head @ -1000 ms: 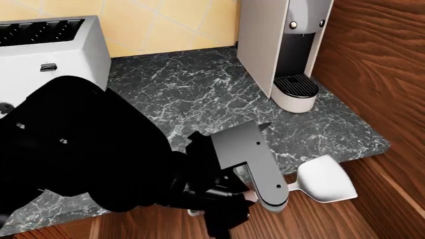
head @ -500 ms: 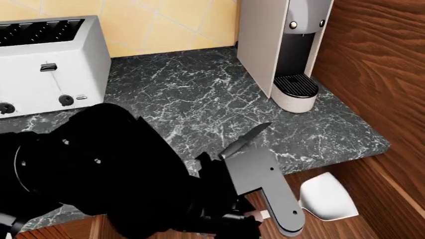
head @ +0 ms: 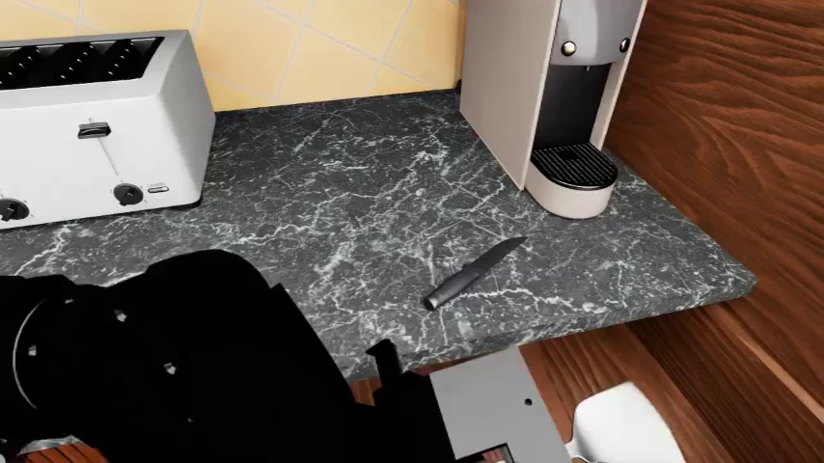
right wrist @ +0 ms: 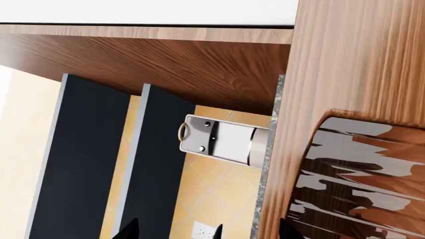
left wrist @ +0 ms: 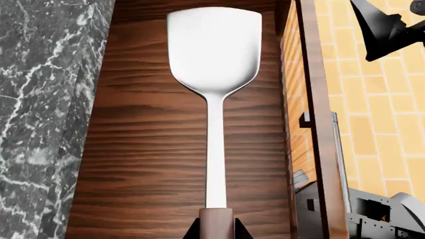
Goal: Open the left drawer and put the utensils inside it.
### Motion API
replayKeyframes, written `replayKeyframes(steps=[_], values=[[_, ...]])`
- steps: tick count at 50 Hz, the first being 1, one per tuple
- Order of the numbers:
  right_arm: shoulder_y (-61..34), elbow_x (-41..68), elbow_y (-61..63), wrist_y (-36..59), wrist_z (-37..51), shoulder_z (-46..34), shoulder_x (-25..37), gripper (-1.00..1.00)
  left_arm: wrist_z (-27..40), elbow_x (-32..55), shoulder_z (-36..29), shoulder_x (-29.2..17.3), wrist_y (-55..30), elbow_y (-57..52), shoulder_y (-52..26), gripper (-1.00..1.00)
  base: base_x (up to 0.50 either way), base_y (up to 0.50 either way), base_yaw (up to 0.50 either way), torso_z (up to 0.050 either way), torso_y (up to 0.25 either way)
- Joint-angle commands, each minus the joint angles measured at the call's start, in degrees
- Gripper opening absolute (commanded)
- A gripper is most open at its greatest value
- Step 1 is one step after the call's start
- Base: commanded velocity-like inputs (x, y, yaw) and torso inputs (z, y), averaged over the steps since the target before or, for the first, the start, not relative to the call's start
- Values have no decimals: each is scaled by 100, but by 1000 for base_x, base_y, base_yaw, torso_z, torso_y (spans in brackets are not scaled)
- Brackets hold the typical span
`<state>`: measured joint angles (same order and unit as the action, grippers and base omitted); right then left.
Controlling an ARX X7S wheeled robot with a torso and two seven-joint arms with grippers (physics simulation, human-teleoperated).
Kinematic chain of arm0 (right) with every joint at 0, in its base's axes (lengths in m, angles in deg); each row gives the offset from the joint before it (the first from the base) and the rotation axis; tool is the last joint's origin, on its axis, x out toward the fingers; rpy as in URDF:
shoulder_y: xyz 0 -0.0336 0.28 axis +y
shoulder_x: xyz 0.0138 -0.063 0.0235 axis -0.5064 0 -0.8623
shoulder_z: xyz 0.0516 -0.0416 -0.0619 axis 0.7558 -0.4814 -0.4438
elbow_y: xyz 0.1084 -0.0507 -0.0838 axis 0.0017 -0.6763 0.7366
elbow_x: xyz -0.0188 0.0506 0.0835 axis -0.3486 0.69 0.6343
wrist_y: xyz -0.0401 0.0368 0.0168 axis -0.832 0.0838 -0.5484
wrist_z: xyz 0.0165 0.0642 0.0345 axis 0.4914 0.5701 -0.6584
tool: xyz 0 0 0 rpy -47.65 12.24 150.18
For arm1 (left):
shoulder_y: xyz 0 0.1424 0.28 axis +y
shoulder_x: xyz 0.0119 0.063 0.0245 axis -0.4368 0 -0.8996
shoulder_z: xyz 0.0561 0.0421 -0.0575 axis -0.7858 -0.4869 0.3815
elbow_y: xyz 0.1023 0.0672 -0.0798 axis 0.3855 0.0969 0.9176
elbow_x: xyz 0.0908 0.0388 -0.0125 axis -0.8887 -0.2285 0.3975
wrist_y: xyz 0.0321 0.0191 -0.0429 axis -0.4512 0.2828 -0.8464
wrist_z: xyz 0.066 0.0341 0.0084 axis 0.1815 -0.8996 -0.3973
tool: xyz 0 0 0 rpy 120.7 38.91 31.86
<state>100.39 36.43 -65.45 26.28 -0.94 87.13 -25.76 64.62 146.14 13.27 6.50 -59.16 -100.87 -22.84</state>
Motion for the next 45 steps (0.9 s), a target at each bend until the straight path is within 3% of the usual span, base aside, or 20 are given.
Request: replayKeyframes(steps=[1,45], values=[[-14,-17,-45,-28,-18,-32,13,100,138,-329,-156,-5,96,34,296,-100,0,0,0,0,0],[-24,22,-125,-50,-63,-82,61,100,-1467,-2776,-820,146,94,1352,1562,-100,0,0,0,0,0]])
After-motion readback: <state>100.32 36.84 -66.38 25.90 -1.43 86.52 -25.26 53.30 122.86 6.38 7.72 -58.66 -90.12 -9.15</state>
